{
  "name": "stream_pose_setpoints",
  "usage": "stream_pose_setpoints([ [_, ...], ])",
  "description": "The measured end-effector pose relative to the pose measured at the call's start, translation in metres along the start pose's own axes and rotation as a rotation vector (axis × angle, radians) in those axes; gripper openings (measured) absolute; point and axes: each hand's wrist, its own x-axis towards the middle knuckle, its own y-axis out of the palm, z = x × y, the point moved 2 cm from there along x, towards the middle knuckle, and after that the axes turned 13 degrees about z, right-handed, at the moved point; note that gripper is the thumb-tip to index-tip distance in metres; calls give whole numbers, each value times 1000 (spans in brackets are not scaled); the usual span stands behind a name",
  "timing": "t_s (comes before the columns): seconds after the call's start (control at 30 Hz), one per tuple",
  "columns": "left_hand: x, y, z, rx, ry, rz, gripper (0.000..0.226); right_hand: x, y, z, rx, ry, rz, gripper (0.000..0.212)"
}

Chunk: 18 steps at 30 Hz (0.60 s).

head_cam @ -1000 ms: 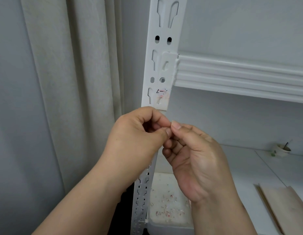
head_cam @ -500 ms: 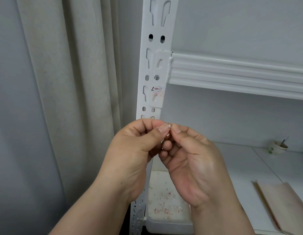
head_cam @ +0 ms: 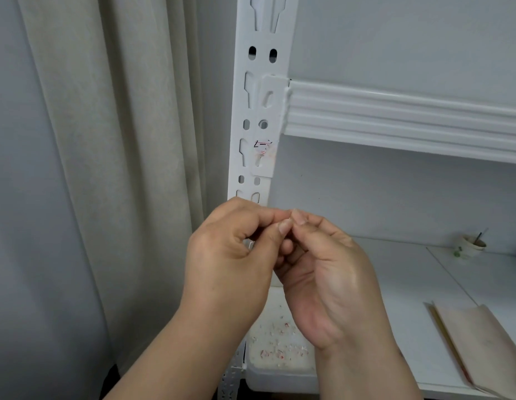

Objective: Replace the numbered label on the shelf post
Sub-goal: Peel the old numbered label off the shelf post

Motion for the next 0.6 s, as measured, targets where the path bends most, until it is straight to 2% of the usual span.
stream_pose_setpoints([
  [0.27, -4, 3, 5, 53, 60, -18, 21, 1, -3, 0, -22, -3, -65, 16],
  [0.47, -4, 4, 10, 66, 6, 19, 22, 0, -6, 2, -12, -33, -9, 12],
  [0.6, -2, 4, 11, -201, -119, 77, 25, 3, -10, -1, -32, -35, -39, 20],
])
